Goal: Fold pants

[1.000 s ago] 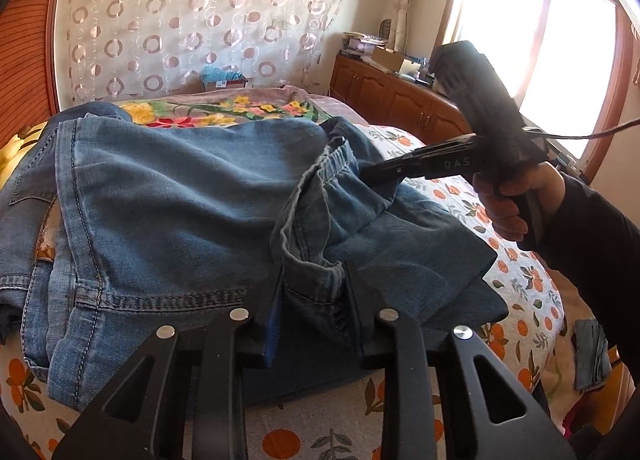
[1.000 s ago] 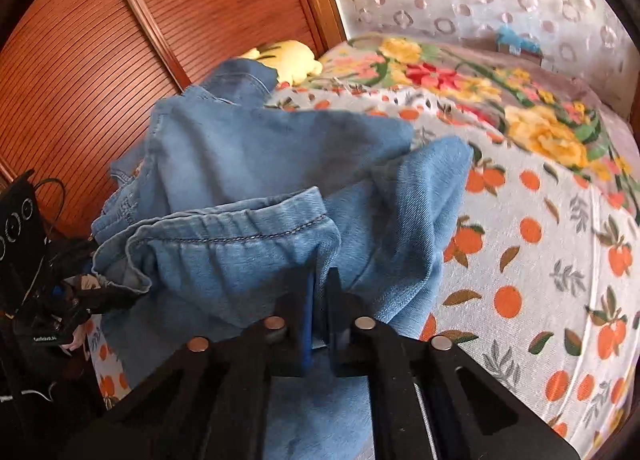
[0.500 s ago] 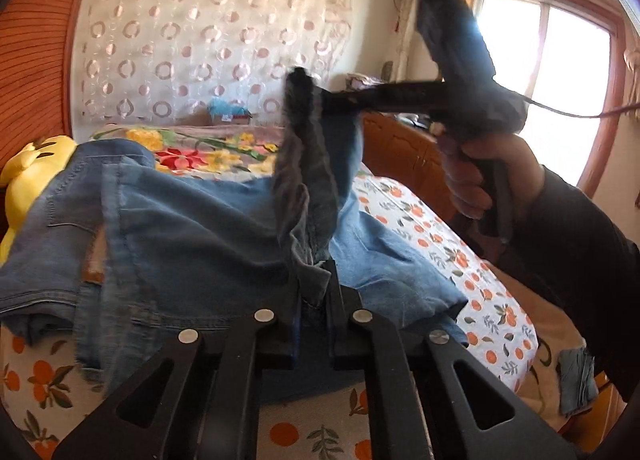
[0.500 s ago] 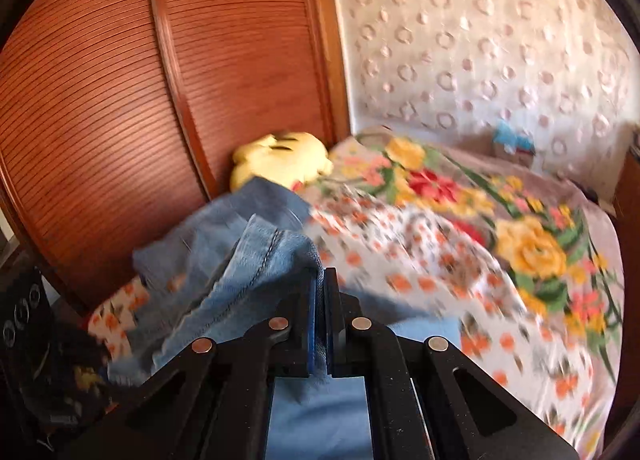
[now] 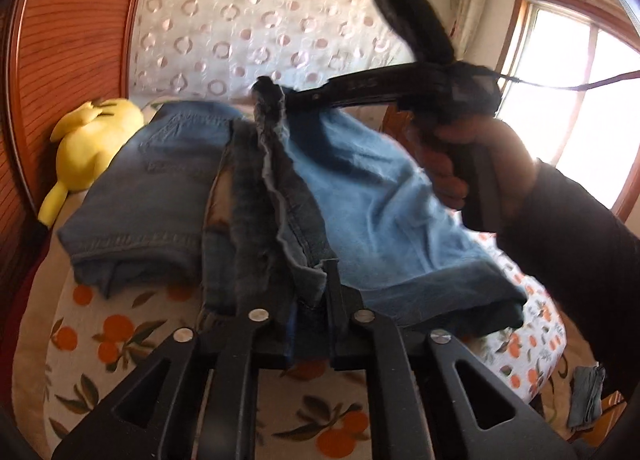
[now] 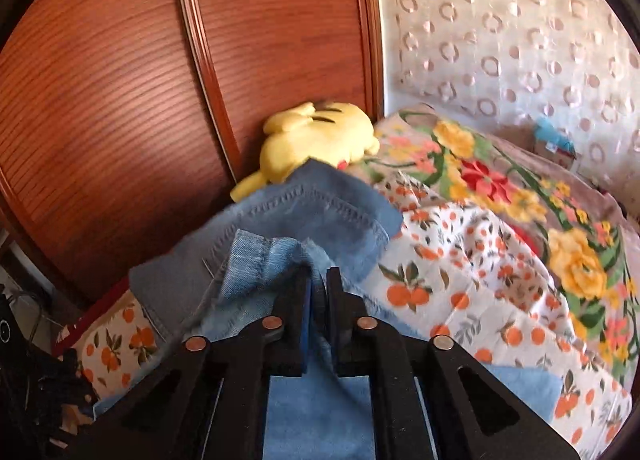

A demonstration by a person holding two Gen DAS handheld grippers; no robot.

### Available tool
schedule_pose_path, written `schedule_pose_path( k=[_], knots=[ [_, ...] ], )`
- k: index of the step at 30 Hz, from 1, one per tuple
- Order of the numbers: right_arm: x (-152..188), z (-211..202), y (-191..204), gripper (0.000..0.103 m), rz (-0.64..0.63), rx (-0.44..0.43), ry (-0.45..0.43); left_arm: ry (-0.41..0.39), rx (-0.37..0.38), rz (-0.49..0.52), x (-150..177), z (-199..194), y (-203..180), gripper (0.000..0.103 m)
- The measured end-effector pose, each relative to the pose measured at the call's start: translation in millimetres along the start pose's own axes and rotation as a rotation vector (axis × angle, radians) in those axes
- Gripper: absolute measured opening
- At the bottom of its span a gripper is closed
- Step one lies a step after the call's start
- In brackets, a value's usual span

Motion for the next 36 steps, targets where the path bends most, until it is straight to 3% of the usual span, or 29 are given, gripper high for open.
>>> schedule_pose_path(
  k=[2, 6, 10, 18, 25, 28, 32, 36],
  knots=[
    [2.8, -5.8, -7.0, 0.022, -0.003, 0.026, -0.005, 0.013, 0.001, -0.006, 5.6, 0.9, 2.1, 0.016],
    [15.1, -32.2, -19.3, 0.024, -0.009, 0.070, -0.012, 0.017, -0.024, -0.004, 9.9, -2.3, 10.5, 0.028],
    [33.4, -67.3, -22.4, 0.026, -0.005, 0.129, -0.020, -0.012, -0.031, -0.005, 3.6, -10.6, 15.3, 0.051],
    [86.9, -127.3, -5.3, 0.027, 0.054, 0.175, 0.001, -0.047, -0.056, 0.012, -13.3, -18.8, 16.3, 0.051],
    [138.1, -170.7, 13.4, 0.027, 0.109, 0.260, 0.037, -0.021, -0.042, 0.080, -9.6, -8.5, -2.0, 0.051],
    [150.9, -184.1, 21.2, 0.027, 0.135, 0.295, 0.024, -0.008, -0.061, 0.105, -5.1, -5.7, -4.9, 0.051],
    [163.3, -201.5, 30.3, 0.028, 0.177, 0.352, 0.005, -0.055, -0.081, 0.138, -7.5, -15.6, -12.0, 0.051],
    [172.6, -206.6, 40.4, 0.030, 0.220, 0.371, -0.021, -0.086, -0.054, 0.165, -14.0, -21.6, -22.6, 0.046]
  ],
)
Point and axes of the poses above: each gripper's, at about its wrist camera, not at the fingertips, and z roughly the way its jaws point, y to its left, x to its underside, the point moved 6 cm from there along z, roughly the way its jaws point, and after that the axes turned 13 degrees about -y, right-handed, at the moved point
